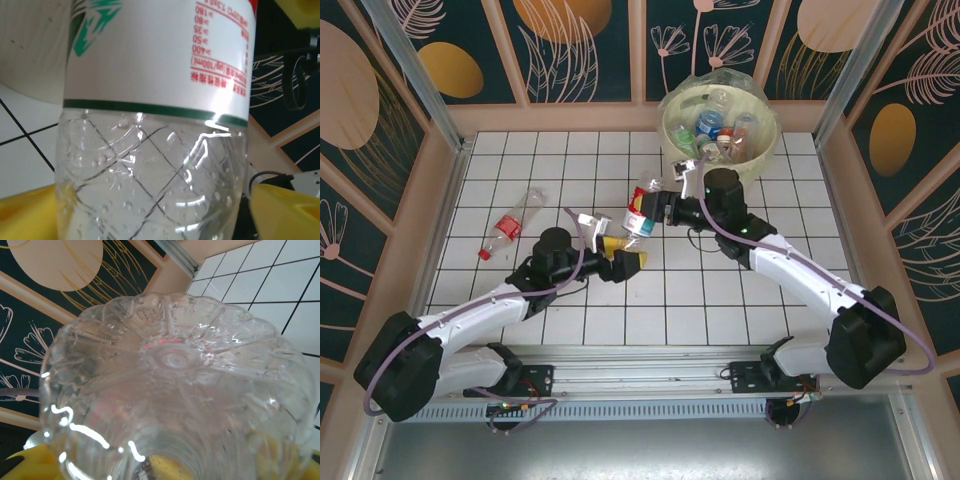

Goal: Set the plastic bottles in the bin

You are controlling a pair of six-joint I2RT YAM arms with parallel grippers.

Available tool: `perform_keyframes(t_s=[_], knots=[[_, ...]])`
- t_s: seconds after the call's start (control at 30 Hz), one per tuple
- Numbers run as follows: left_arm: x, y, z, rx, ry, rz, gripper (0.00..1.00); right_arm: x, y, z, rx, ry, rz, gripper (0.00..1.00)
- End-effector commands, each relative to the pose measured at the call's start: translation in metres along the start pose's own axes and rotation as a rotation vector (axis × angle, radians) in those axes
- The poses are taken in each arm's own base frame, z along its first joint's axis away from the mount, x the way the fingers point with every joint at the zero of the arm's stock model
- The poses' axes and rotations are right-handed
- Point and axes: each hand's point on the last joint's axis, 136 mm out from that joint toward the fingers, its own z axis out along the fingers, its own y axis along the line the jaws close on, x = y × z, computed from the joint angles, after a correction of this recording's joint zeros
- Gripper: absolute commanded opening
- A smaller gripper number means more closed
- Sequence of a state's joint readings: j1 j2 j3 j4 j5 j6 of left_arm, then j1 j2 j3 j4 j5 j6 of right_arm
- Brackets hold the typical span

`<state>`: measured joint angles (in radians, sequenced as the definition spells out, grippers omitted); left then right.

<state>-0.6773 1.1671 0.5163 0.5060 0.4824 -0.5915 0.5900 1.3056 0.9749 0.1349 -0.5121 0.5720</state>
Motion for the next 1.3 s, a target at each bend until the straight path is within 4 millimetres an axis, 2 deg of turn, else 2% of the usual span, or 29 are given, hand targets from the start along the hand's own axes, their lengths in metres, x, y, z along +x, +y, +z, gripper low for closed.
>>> perform_keyframes(t_s=[0.0, 0.17, 0.27, 0.37, 0.57, 0.67, 0.83, 0.93, 1.1, 1.27], knots=[[-0.026, -0.015, -0.010, -0.018, -0.065, 0.093, 0.99, -0.043, 0.031, -0.035, -0.007, -0.120, -0.114, 0.55], [-0.047, -0.021, -0.026, -0.087, -0.115, 0.173, 0.99, -0.092, 0.036, -0.087, 0.049, -0.258, -0.180, 0.55], [-0.054, -0.016, -0.033, -0.154, -0.128, 0.199, 0.99, -0.122, 0.040, -0.114, 0.102, -0.345, -0.224, 0.55], [-0.062, -0.008, -0.039, -0.236, -0.133, 0.213, 0.99, -0.153, 0.043, -0.137, 0.162, -0.425, -0.270, 0.55], [-0.072, -0.005, -0.053, -0.326, -0.143, 0.252, 0.99, -0.207, 0.028, -0.165, 0.291, -0.572, -0.289, 0.55], [-0.074, -0.009, -0.058, -0.322, -0.145, 0.265, 0.99, -0.228, 0.016, -0.170, 0.360, -0.615, -0.301, 0.55], [-0.072, -0.013, -0.061, -0.313, -0.135, 0.266, 0.99, -0.258, -0.020, -0.172, 0.475, -0.655, -0.280, 0.55], [-0.072, -0.011, -0.062, -0.320, -0.134, 0.261, 0.99, -0.269, -0.047, -0.168, 0.503, -0.643, -0.210, 0.54], [-0.072, -0.011, -0.064, -0.333, -0.134, 0.259, 0.99, -0.272, -0.084, -0.151, 0.493, -0.589, -0.130, 0.54], [-0.070, -0.007, -0.066, -0.353, -0.131, 0.258, 0.99, -0.262, -0.115, -0.133, 0.464, -0.501, -0.054, 0.55]])
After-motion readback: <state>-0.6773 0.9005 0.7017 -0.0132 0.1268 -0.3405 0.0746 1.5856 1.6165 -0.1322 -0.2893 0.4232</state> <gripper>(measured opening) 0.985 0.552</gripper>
